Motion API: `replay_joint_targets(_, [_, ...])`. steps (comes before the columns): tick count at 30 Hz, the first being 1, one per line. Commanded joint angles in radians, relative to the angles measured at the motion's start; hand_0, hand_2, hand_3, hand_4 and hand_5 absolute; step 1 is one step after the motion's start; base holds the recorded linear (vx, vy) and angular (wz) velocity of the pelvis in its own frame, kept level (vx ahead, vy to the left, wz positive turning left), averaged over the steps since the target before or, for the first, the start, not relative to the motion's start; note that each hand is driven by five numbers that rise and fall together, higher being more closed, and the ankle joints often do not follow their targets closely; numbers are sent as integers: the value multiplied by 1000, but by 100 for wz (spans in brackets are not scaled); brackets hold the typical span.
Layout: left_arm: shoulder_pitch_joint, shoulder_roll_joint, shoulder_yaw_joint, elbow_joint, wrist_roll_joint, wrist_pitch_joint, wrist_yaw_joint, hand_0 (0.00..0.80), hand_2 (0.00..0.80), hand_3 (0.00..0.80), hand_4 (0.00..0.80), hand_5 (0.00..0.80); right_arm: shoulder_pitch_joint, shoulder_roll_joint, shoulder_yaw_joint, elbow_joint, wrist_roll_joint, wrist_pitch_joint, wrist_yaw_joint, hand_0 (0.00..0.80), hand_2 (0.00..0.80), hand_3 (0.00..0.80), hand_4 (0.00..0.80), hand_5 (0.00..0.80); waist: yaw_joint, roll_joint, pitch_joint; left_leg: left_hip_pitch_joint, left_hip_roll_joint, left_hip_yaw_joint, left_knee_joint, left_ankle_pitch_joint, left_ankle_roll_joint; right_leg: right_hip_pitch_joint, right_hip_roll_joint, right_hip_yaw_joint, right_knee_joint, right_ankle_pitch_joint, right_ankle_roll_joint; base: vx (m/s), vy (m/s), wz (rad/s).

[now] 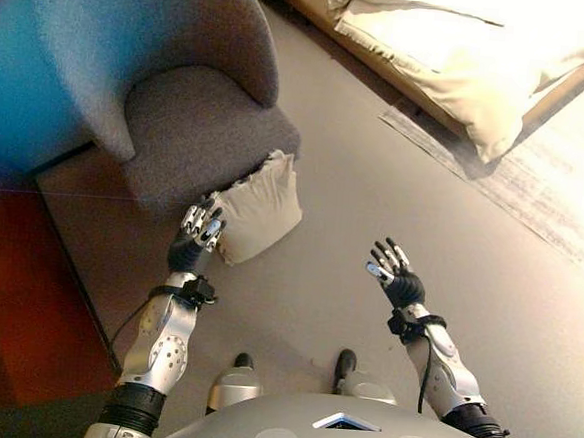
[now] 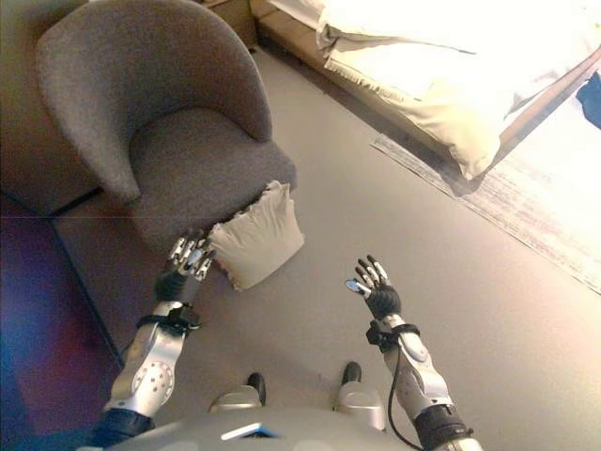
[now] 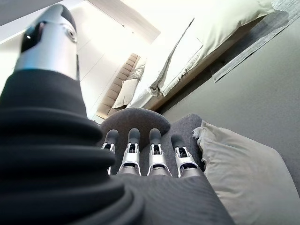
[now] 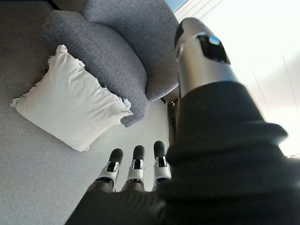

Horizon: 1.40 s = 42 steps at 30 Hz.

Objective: Pick up the cushion and take it to the sofa

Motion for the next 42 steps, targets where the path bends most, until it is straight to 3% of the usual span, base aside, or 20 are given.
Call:
replay_joint_targets(1, [-44,17,2,-10,-1,-64,-29,0,0,0,0,0,-41,26,-26,-72,4,-51,28,0,0,0,0,0,-15,-29,11,-25,-43,7,0,-34,49,47,19,-11,10,-79,5,0,0,0])
replay_joint_targets(20, [-68,17,-11,8,14,-105,-11,0,0,0,0,0,-60,27,-24,-65,-4,-63,15,0,0,0,0,0,-15,-26,15,-30,-42,7,0,-32,46,44,20,-15,10,-79,5,0,0,0])
replay_joint_targets(42, [-60,21,-13,6,29,-81,-2,0,0,0,0,0,-52,25,-21,-78,-32,-62,1,0,0,0,0,0,-12,-33,12,-21,-42,7,0,-37,48,53,18,-18,10,-82,7,2,0,0])
